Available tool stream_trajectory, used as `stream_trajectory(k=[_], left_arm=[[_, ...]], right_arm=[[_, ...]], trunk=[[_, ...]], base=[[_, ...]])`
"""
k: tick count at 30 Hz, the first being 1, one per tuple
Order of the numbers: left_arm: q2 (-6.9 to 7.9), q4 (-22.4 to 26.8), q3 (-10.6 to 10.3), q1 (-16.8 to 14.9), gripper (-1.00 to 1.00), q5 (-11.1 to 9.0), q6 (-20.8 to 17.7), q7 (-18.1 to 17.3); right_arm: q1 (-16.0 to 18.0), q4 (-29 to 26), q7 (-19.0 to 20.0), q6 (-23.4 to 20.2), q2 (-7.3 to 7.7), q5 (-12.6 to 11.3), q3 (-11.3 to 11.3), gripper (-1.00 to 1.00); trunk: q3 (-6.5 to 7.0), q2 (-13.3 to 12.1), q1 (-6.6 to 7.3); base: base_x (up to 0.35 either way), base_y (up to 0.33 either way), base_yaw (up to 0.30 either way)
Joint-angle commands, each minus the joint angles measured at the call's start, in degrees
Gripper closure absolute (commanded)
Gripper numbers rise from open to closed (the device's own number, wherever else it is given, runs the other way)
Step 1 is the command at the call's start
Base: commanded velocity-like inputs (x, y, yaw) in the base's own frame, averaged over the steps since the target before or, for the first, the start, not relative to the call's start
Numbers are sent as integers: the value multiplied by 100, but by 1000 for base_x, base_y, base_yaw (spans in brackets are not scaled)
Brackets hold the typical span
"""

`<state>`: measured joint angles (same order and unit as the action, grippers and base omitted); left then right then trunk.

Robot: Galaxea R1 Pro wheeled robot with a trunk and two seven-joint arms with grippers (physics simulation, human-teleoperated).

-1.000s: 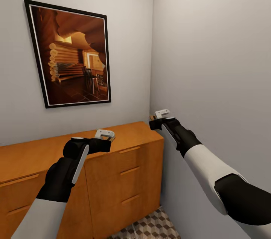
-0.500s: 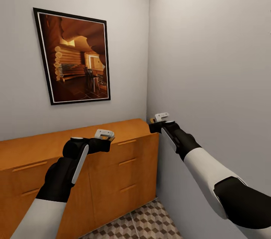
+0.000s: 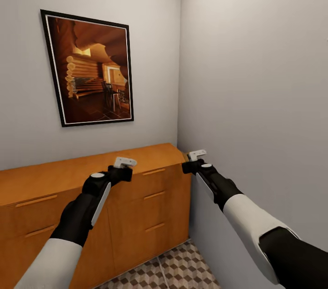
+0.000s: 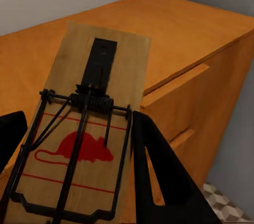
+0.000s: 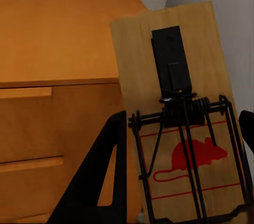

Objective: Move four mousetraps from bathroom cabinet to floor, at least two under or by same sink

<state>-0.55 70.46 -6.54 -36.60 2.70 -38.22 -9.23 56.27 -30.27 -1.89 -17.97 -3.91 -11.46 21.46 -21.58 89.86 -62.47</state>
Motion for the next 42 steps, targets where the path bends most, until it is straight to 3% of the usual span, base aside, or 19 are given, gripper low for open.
stream_trajectory(k=[1, 8, 10, 16, 33, 42], left_arm=[[-3, -100, 4, -5, 100, 36, 37, -12], [1, -1001, 3, -5, 100, 27, 486, 131], [-3, -1350, 3, -5, 100, 13, 779, 211], [-14, -1663, 3, -5, 100, -29, 1236, 406], [-11, -1714, 3, 5, 100, -48, 1243, 435], [-11, -2077, 3, 16, 100, -72, 1245, 428]], right_arm=[[2, 15, -12, -11, 6, -57, 25, 100], [-10, 177, -18, 21, 12, -65, 25, 100], [-10, 306, -15, 27, 8, -61, 25, 100], [-10, 411, -14, 30, 1, -64, 25, 100], [-10, 433, -13, 28, -3, -60, 25, 100], [-10, 434, -4, -21, -7, -58, 26, 100]], trunk=[[-7, 5, 0], [-7, 5, 0], [-7, 5, 0], [-7, 5, 0], [-7, 5, 0], [-7, 5, 0]], base=[[0, 0, 0], [-114, 0, 0], [-306, 0, 0], [-333, 0, 0], [-343, 0, 0], [-344, 0, 0]])
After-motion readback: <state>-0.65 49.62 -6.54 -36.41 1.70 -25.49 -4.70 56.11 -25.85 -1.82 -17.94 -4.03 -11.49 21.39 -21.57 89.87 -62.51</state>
